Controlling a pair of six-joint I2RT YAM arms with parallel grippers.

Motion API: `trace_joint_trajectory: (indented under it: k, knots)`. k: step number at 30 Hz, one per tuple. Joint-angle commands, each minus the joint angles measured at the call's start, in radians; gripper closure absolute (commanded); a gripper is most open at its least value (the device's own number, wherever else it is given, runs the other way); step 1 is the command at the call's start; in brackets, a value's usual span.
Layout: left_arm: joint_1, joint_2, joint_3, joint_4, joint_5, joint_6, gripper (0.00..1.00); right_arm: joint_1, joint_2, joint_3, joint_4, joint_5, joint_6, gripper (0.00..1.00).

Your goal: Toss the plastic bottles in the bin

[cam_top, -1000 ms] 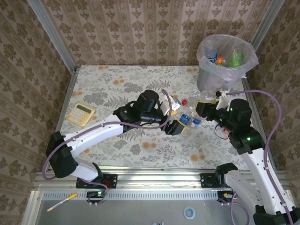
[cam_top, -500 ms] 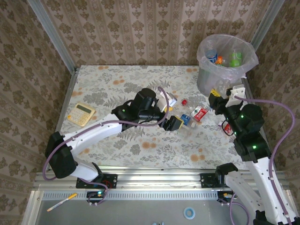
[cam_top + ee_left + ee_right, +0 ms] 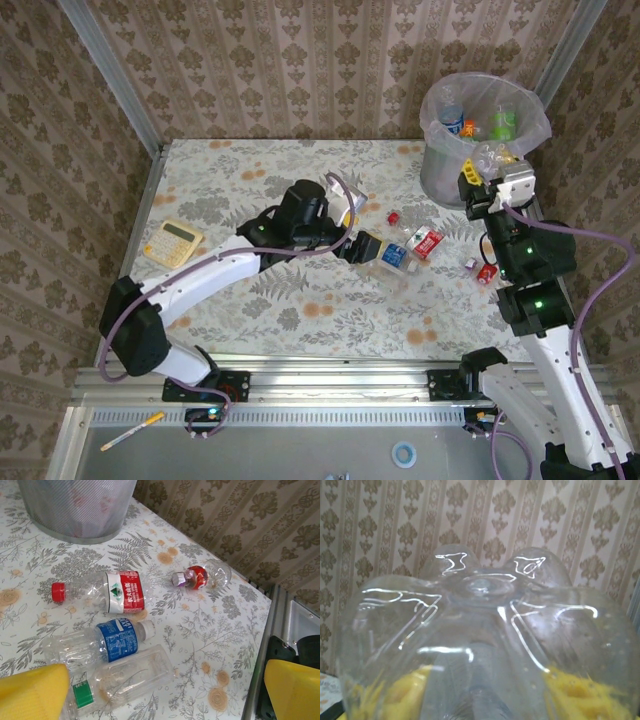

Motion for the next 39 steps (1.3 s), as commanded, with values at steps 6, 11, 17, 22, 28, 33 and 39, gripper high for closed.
trace_joint_trajectory:
  k: [6, 11, 17, 22, 28, 33, 39]
  knots:
    - [0.041, 0.049, 0.018, 0.036, 0.04, -0.032, 0.0, 0.005, 0.069, 0.009, 0.266, -0.065, -0.151, 0.66]
    - [0.066, 0.085, 0.03, 0.053, 0.066, -0.054, 0.0, 0.005, 0.128, 0.032, 0.322, -0.103, -0.227, 0.65]
    - [0.096, 0.134, 0.055, 0.057, 0.096, -0.066, 0.0, 0.006, 0.17, 0.039, 0.387, -0.116, -0.301, 0.65]
    - [0.118, 0.175, 0.08, 0.066, 0.125, -0.08, 0.0, 0.006, 0.192, 0.041, 0.425, -0.119, -0.354, 0.65]
    - [0.148, 0.208, 0.091, 0.113, 0.158, -0.123, 0.0, 0.006, 0.22, 0.022, 0.466, -0.117, -0.379, 0.65]
    - [0.157, 0.215, 0.088, 0.11, 0.156, -0.124, 0.0, 0.007, 0.249, 0.022, 0.468, -0.109, -0.375, 0.65]
    - [0.166, 0.216, 0.081, 0.098, 0.152, -0.123, 0.0, -0.023, 0.311, 0.079, 0.394, -0.071, -0.325, 0.63]
